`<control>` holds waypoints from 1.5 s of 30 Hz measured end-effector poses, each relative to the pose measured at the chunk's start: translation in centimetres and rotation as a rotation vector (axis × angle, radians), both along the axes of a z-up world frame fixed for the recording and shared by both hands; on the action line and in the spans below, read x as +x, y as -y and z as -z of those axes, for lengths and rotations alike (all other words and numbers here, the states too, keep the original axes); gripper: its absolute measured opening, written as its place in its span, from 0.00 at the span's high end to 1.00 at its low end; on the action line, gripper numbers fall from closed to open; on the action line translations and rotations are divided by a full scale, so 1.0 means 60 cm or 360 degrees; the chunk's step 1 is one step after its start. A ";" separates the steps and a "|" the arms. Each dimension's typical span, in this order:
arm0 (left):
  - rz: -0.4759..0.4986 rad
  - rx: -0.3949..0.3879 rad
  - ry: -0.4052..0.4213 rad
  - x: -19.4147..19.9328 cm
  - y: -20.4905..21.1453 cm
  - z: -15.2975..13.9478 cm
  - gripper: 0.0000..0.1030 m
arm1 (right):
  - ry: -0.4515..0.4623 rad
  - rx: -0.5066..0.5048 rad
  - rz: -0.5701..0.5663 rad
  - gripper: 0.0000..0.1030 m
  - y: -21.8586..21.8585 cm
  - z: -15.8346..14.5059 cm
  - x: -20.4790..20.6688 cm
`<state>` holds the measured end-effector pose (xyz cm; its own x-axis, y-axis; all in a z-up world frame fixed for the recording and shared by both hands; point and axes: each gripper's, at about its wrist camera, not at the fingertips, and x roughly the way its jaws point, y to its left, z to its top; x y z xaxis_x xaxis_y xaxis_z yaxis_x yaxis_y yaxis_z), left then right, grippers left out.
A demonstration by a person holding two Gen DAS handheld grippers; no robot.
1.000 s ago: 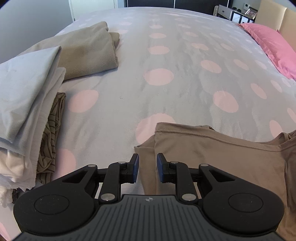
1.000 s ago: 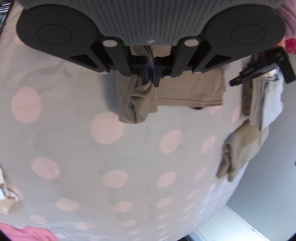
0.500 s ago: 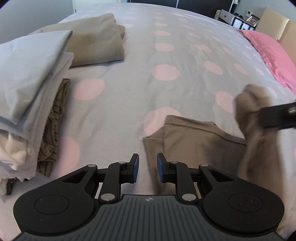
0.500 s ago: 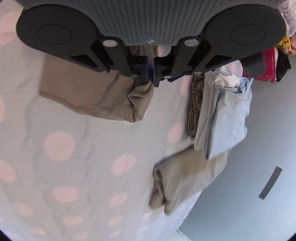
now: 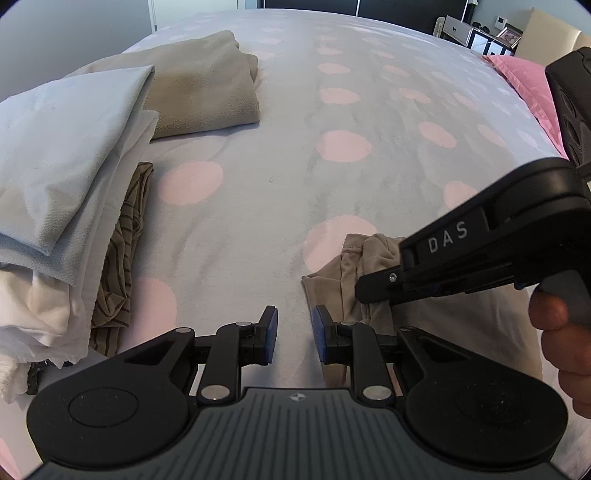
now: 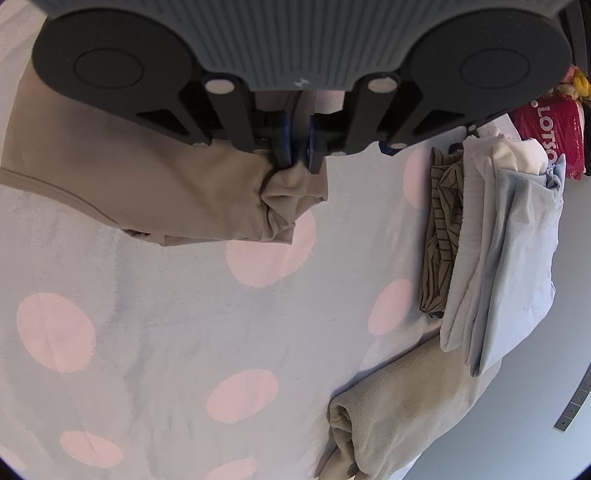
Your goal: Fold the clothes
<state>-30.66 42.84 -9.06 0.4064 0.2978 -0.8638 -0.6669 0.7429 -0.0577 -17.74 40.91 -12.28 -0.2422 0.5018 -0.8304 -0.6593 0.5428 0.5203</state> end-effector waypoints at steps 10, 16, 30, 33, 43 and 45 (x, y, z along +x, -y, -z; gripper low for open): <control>0.0006 -0.0039 0.0089 -0.006 0.007 -0.005 0.82 | 0.0120 0.0137 0.0106 0.64 0.105 -0.062 0.015; 0.0051 0.0065 0.0178 0.008 0.026 -0.008 0.81 | 0.0338 0.0092 0.0163 0.64 0.227 -0.060 0.005; -0.0081 0.0093 -0.0123 0.022 0.021 0.062 0.81 | 0.0515 0.0029 0.0109 0.65 0.334 0.028 -0.032; -0.0055 0.0132 -0.0113 0.005 0.037 0.043 0.81 | 0.0524 0.0035 0.0131 0.60 0.342 0.021 -0.030; 0.0104 -0.0083 -0.0059 -0.069 0.108 -0.020 0.81 | 0.0547 -0.0056 0.0171 0.56 0.377 -0.004 -0.054; 0.0125 -0.0163 -0.0093 -0.083 0.122 -0.019 0.81 | 0.0545 -0.0064 0.0183 0.55 0.390 -0.006 -0.064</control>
